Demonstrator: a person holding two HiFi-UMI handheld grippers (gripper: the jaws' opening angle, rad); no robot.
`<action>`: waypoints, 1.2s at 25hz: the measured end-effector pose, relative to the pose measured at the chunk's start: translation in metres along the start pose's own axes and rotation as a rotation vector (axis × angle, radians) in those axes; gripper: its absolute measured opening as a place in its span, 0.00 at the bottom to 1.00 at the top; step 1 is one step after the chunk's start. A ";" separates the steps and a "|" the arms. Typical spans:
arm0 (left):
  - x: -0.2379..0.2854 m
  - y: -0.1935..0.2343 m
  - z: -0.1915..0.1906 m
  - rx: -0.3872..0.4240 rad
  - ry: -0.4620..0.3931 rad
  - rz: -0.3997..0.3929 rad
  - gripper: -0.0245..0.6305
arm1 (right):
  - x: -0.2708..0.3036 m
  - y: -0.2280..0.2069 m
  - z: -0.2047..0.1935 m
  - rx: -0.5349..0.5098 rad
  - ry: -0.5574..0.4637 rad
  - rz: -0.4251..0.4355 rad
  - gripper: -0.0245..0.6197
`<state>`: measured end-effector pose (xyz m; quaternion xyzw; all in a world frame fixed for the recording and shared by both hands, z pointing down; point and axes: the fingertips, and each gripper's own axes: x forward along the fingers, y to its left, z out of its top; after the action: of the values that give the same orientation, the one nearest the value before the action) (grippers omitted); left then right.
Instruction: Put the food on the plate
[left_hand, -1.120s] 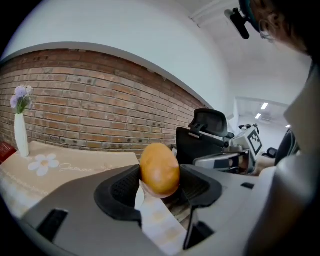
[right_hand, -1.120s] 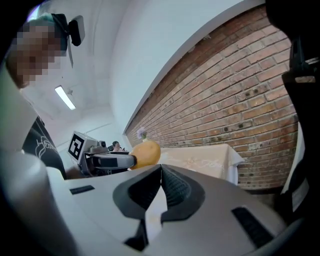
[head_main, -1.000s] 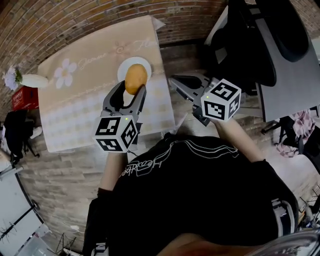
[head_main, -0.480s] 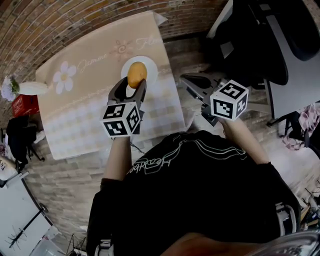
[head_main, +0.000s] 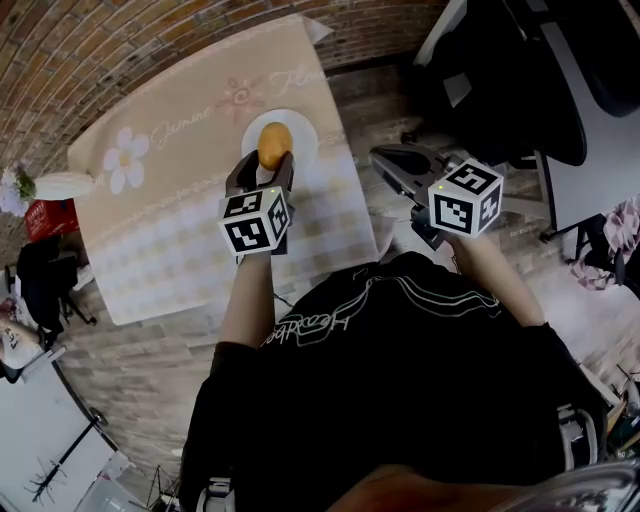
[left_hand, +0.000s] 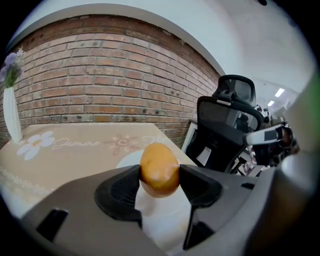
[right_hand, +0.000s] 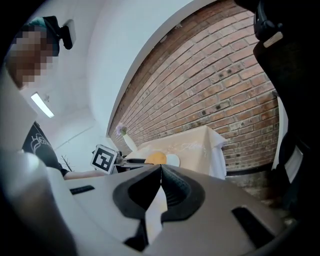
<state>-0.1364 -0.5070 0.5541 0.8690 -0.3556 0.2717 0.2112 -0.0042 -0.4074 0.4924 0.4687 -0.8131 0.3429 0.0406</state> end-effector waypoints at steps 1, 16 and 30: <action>0.002 0.000 -0.001 0.001 0.003 0.000 0.42 | 0.000 -0.001 0.001 0.001 0.000 0.000 0.03; 0.009 -0.002 -0.004 0.062 -0.029 -0.003 0.42 | -0.008 -0.009 -0.001 0.034 -0.002 -0.023 0.03; -0.007 -0.008 0.002 0.036 -0.090 -0.007 0.51 | -0.014 0.000 -0.007 0.044 -0.006 0.001 0.03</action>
<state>-0.1337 -0.4990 0.5468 0.8852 -0.3568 0.2379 0.1801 0.0014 -0.3931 0.4923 0.4703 -0.8056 0.3592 0.0279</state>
